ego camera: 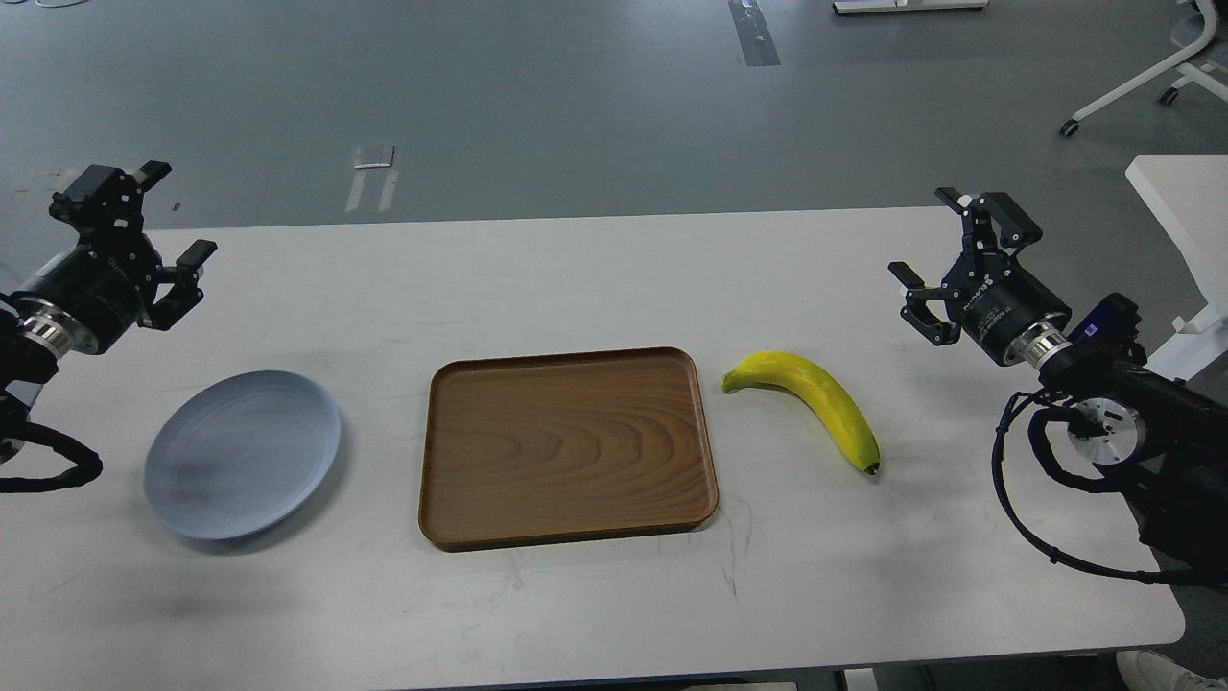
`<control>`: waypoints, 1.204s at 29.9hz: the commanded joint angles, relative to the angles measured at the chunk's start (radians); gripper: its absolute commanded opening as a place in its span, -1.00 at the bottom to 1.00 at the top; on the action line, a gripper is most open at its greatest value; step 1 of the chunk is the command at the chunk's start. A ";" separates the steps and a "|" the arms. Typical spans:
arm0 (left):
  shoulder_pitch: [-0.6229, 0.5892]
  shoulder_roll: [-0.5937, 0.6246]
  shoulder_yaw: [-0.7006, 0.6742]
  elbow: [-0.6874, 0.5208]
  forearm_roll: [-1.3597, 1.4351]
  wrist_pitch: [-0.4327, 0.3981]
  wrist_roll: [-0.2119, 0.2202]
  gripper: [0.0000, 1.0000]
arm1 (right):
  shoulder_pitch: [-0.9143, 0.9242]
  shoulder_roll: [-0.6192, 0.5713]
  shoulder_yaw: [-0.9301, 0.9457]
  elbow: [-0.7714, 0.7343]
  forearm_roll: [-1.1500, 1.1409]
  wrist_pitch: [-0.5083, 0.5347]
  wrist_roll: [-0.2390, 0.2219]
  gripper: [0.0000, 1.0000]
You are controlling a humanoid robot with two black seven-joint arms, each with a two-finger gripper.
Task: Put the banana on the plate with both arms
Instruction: 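Move the left gripper down toward the rim of the blue plate, then grasp the edge of the blue plate with the left gripper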
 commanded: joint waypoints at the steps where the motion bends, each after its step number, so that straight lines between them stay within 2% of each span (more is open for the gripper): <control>1: -0.044 0.075 -0.001 -0.109 0.187 0.001 0.000 0.98 | 0.001 0.001 -0.001 0.002 -0.001 0.000 0.000 1.00; 6: -0.065 0.200 -0.002 -0.332 0.474 0.001 0.000 0.98 | 0.001 0.001 -0.002 0.002 -0.003 0.000 0.000 1.00; 8: -0.065 0.218 -0.001 -0.377 0.581 0.001 0.000 0.98 | 0.001 0.001 -0.002 0.002 -0.003 0.000 0.000 1.00; 10: -0.059 0.240 0.005 -0.452 0.809 0.001 0.000 0.98 | 0.001 0.003 -0.002 0.002 -0.004 0.000 0.000 1.00; 12: -0.051 0.246 0.007 -0.473 0.972 0.001 0.000 0.98 | 0.002 0.001 -0.002 0.004 -0.004 0.000 0.000 1.00; 15: -0.045 0.249 0.025 -0.467 1.129 0.001 0.000 0.98 | 0.002 0.001 -0.002 0.005 -0.006 0.000 0.000 1.00; 20: -0.045 0.269 0.137 -0.428 1.286 0.001 0.000 0.98 | 0.002 0.000 -0.003 0.007 -0.006 0.000 0.000 1.00; 30: -0.035 0.249 0.306 -0.254 1.271 0.133 0.000 0.94 | 0.001 0.000 -0.003 0.010 -0.006 0.000 0.000 1.00; 36: -0.008 0.228 0.308 -0.185 1.266 0.138 0.000 0.93 | -0.001 0.000 -0.003 0.008 -0.006 0.000 0.000 1.00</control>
